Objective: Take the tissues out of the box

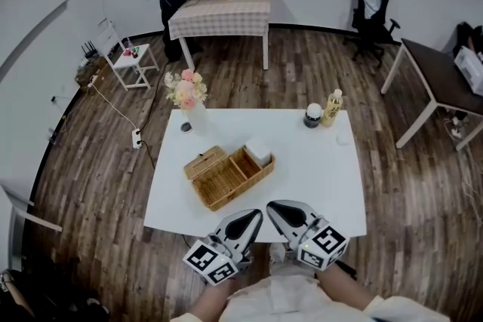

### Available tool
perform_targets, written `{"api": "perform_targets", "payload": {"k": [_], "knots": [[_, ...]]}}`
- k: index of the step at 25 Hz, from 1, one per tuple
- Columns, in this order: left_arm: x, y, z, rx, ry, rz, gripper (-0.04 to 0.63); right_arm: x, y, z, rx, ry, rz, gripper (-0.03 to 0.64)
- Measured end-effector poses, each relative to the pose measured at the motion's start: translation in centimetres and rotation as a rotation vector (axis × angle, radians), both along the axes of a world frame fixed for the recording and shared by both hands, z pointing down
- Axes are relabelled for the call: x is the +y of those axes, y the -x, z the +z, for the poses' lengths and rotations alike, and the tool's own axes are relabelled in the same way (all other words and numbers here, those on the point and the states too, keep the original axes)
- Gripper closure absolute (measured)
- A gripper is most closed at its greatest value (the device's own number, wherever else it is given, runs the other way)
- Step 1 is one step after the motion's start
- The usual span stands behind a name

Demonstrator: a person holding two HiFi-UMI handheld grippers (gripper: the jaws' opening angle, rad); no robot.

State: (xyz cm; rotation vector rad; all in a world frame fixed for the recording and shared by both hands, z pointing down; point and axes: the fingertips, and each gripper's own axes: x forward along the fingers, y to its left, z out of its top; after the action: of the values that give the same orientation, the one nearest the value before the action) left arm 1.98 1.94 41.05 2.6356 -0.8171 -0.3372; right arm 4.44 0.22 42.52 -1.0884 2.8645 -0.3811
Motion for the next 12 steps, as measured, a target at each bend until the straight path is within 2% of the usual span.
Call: {"api": "perform_targets", "payload": {"k": [12], "knots": [[-7.1,-2.0,0.3,-0.015,0.032,-0.052,0.594,-7.1,-1.7,0.8,-0.016,0.047,-0.058,0.581]]}}
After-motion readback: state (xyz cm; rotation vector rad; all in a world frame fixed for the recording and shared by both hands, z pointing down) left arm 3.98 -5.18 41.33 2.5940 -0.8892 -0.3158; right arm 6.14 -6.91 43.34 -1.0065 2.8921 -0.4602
